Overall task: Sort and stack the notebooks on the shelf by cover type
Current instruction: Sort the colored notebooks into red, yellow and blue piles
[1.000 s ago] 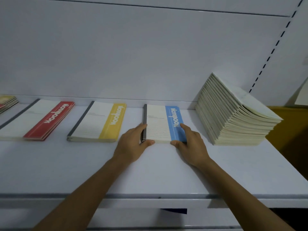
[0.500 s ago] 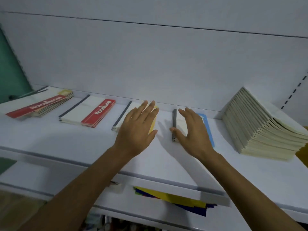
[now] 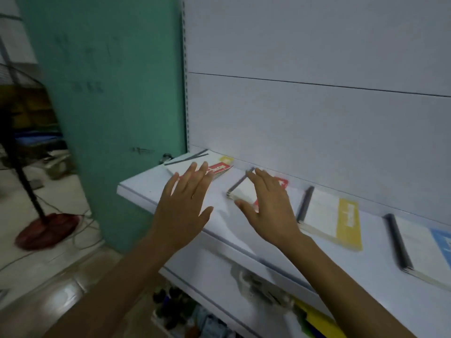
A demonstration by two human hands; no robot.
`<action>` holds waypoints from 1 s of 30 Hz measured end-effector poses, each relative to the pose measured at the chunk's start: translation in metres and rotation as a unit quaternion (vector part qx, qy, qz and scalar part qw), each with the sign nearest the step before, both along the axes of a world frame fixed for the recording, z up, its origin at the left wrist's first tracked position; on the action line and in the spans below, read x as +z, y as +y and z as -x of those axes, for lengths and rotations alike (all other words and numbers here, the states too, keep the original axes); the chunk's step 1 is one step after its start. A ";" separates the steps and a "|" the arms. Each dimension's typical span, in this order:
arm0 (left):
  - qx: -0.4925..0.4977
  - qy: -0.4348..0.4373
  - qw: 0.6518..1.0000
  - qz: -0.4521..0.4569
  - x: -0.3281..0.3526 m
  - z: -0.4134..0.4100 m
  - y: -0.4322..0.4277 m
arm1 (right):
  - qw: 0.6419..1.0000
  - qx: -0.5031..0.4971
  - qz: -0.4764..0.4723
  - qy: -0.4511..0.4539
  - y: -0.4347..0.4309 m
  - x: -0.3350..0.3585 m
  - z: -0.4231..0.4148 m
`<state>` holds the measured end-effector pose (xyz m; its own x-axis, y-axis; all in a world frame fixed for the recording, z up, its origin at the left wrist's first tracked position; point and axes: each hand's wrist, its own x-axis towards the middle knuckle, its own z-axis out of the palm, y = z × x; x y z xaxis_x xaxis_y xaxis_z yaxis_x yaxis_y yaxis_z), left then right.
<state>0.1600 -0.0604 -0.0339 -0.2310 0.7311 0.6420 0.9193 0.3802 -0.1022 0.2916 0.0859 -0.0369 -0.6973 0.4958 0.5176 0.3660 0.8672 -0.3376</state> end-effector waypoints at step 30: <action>-0.036 -0.766 0.625 -0.147 -0.057 0.260 0.053 | 0.617 -0.029 0.758 0.208 0.023 -0.045 0.228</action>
